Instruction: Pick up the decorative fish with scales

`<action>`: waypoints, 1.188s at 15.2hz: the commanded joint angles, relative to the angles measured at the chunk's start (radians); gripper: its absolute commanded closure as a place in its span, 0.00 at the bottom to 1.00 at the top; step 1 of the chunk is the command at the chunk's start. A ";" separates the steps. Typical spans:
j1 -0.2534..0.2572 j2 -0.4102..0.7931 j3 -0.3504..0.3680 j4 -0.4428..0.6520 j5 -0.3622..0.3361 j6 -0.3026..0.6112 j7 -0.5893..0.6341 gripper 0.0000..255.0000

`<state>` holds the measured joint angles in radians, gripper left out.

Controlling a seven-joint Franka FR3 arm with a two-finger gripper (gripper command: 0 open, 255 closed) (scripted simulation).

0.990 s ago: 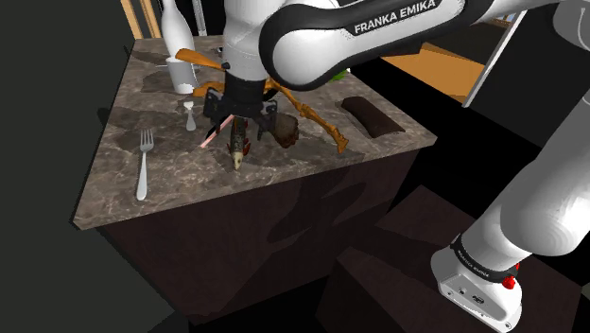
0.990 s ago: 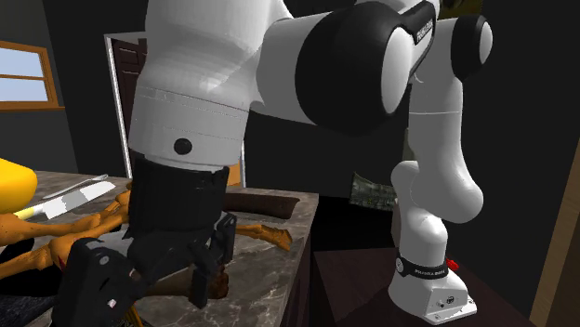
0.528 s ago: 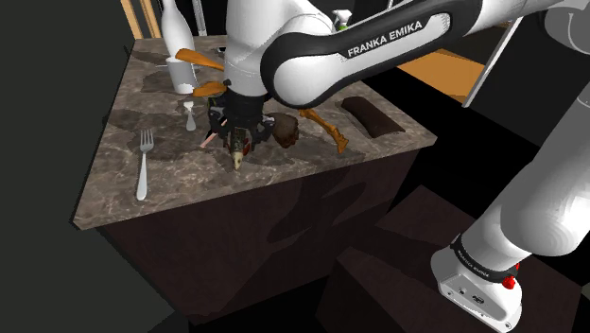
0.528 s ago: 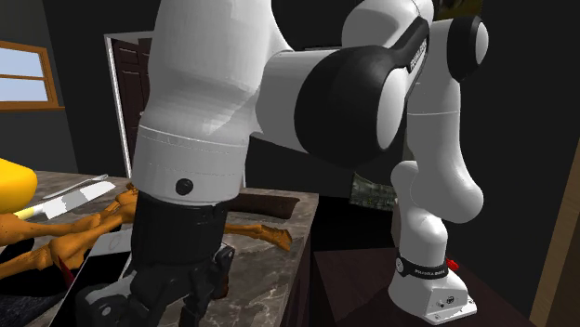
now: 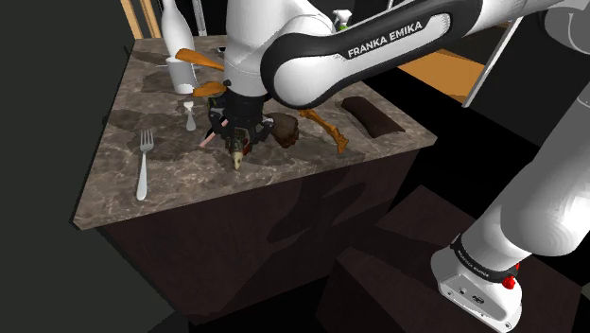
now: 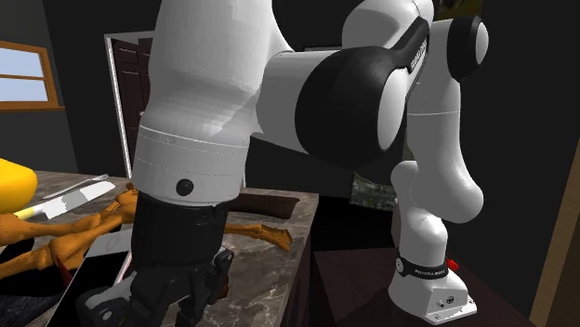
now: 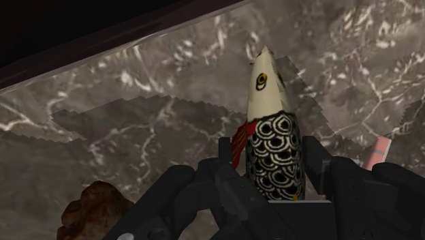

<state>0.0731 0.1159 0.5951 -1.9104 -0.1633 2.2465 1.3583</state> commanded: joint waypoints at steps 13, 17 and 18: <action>-0.004 -0.035 0.005 0.123 0.037 -0.151 -0.032 1.00; -0.004 -0.039 0.005 0.161 0.042 -0.192 -0.037 1.00; -0.004 -0.038 0.005 0.162 0.042 -0.192 -0.037 1.00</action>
